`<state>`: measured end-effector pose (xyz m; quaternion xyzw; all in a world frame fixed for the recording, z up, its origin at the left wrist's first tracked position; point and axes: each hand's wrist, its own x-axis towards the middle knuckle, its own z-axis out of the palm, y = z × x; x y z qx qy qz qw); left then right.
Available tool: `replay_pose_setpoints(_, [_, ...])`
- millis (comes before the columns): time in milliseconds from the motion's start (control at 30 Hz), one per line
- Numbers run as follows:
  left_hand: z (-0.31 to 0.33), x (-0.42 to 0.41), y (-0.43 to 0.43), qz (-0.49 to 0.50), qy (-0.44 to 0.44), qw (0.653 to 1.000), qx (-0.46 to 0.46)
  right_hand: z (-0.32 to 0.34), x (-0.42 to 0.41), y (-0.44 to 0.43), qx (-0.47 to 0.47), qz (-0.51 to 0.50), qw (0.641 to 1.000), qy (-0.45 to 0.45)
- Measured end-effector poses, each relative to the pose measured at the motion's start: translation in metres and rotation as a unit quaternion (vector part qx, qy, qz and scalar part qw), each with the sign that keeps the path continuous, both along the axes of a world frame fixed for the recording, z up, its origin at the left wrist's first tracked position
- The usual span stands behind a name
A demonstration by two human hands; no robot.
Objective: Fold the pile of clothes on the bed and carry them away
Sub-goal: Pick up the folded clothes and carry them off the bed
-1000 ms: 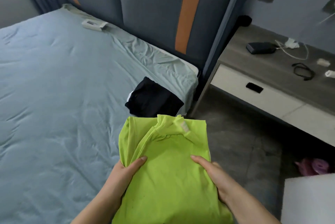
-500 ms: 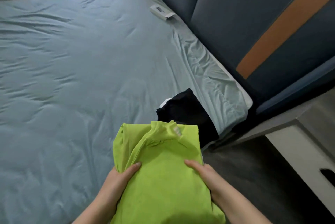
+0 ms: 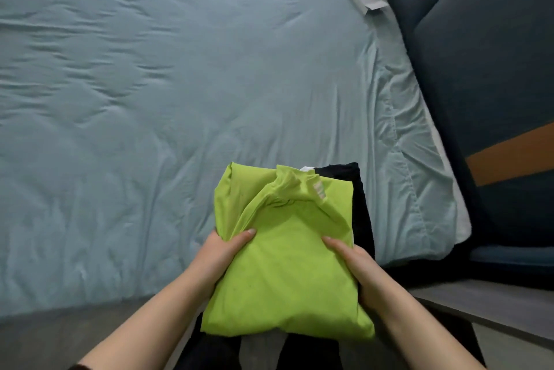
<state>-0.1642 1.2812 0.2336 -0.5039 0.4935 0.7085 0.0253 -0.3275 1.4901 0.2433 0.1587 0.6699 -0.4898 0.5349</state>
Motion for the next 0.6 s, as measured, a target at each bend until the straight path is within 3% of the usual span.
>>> replay_pose_setpoints(433, [-0.136,-0.135,0.118,0.065,-0.037,0.994,-0.083,-0.111,-0.165,0.077,0.068,0.104,0.984,0.126])
replay_pose_setpoints(600, [-0.216,-0.147,0.136,0.056,-0.071,0.993,-0.074,-0.182,-0.18,0.075,0.087,0.117,0.984,0.101])
